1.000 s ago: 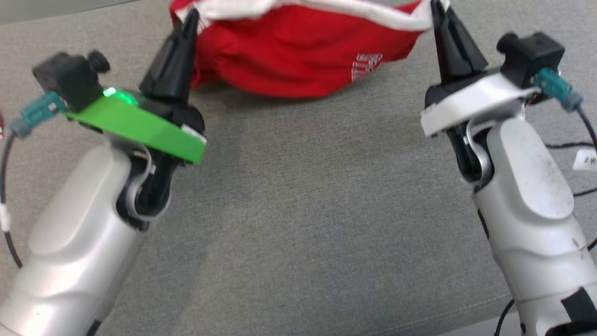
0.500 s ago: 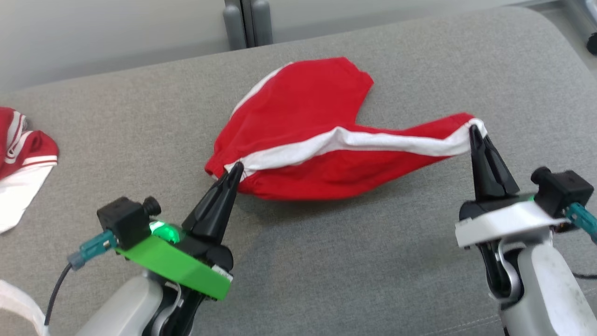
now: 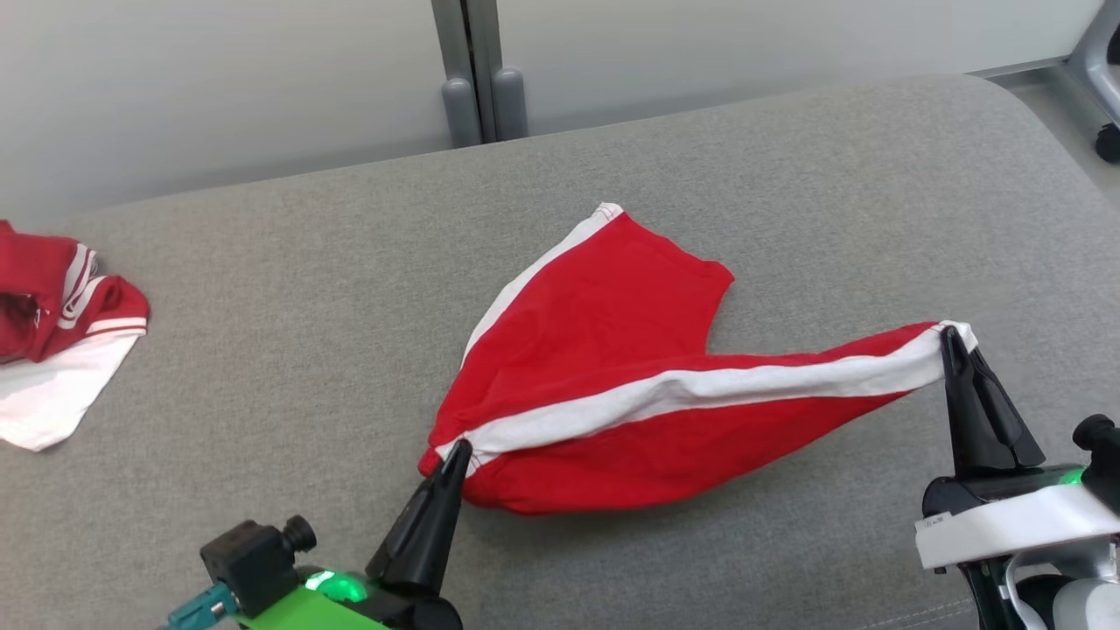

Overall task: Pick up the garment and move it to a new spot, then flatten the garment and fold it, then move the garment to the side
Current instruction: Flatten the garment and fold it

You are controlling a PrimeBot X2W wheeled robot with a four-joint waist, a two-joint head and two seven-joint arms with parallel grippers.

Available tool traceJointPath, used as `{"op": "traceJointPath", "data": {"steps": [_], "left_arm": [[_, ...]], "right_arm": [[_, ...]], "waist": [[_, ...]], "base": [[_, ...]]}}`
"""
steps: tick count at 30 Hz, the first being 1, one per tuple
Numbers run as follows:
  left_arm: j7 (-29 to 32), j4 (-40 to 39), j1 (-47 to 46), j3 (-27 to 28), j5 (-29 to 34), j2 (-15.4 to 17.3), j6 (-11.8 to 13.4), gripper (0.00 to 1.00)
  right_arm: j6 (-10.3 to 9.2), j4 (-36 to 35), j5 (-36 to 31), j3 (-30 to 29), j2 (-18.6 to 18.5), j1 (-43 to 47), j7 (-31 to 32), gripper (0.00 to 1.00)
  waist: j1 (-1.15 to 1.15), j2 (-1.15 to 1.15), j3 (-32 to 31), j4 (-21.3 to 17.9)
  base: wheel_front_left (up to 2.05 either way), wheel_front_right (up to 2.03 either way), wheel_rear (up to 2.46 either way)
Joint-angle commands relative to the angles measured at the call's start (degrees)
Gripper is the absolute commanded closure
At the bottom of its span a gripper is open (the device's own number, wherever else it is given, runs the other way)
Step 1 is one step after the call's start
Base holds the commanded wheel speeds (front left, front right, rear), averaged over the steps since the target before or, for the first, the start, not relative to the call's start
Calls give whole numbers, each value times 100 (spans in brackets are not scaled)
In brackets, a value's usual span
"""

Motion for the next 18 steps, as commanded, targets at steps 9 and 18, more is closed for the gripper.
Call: {"op": "traceJointPath", "data": {"steps": [9, 18], "left_arm": [[25, 721, 74, 50, -652, -574, -266, 100], [74, 1772, -648, 42, -814, -1220, -371, 100]], "right_arm": [[-7, 1041, -448, 64, -9, -1006, 42, 100], [-7, 2616, -1175, 358, -76, -2670, 123, 100]], "waist": [[1, 0, 442, 538], [1, 0, 902, 1007]], "base": [[0, 0, 0], [0, 0, 0]]}}
